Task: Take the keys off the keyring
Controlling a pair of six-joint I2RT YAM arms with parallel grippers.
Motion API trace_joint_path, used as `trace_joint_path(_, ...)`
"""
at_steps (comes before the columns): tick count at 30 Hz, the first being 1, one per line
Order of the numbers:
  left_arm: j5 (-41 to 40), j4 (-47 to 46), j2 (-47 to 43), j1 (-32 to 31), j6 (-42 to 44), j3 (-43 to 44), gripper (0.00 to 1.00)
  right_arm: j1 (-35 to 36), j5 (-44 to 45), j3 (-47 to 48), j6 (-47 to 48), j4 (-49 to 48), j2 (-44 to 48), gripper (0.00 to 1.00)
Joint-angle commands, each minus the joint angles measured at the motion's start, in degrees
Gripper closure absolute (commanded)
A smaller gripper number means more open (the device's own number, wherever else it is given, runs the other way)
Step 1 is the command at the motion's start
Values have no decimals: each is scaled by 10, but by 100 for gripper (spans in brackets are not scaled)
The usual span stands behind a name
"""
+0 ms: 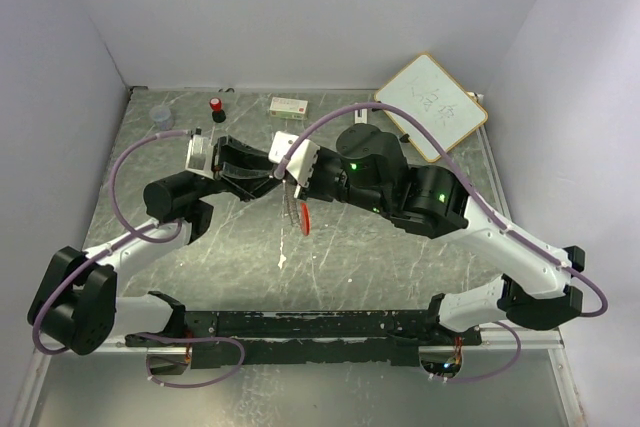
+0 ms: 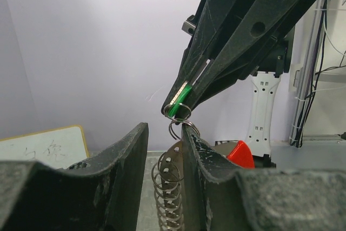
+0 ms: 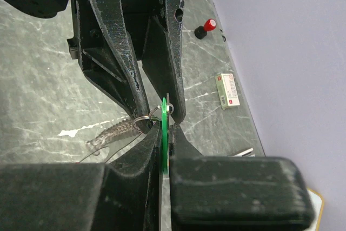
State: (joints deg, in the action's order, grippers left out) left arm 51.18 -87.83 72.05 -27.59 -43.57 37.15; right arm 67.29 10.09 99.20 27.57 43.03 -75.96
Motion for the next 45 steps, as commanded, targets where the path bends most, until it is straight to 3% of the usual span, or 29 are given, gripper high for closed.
trace_joint_path(1, 7, -158, 12, -7, -20, 15, 58, 0, 32, 1, 16, -48, -9, 100)
trace_joint_path(24, -27, -156, 24, -7, -30, 14, 63, 9, 39, -64, 45, -189, -7, 100)
trace_joint_path(37, -14, -146, 39, -5, -39, 33, 90, 25, 63, -78, 81, -243, 5, 100)
trace_joint_path(45, -27, 3, 7, -4, 49, 39, 93, 29, 75, -49, 101, -225, 0, 100)
